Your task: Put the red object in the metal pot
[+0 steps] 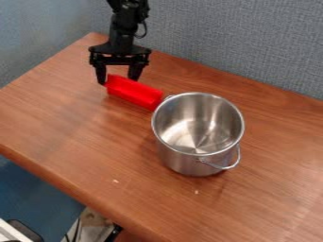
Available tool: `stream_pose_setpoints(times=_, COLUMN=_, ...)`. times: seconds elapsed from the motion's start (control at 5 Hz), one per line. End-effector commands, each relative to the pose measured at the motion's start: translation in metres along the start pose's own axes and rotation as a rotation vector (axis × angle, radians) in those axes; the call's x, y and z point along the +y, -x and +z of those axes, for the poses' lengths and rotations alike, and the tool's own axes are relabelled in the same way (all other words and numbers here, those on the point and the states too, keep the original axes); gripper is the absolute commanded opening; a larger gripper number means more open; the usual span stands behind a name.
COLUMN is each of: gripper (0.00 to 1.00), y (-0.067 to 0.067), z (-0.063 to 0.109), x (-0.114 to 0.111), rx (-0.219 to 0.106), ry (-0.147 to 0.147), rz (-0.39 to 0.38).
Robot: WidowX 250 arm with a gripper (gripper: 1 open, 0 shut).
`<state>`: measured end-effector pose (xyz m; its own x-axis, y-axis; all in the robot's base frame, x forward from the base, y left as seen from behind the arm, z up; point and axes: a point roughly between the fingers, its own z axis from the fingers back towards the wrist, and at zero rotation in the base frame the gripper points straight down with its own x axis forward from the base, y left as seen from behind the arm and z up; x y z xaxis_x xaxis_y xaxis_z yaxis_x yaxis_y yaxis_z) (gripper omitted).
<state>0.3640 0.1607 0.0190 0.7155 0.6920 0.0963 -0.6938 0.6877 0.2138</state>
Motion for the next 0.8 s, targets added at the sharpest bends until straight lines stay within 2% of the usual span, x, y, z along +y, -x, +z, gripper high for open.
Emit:
stream_pose_setpoints(times=0.0, gripper=1.0, y=-0.01, z=0.025, x=0.005, rx=-0.094, ry=0.058, rz=-0.074)
stream_pose_setpoints(times=0.2, gripper=0.0, y=-0.011, z=0.033, x=0.009, rx=-0.149, ry=0.093, rz=-0.174)
stream_pose_setpoints(times=0.6, gripper=0.0, y=-0.021, z=0.029, x=0.013, rx=-0.172, ry=0.042, rz=-0.088)
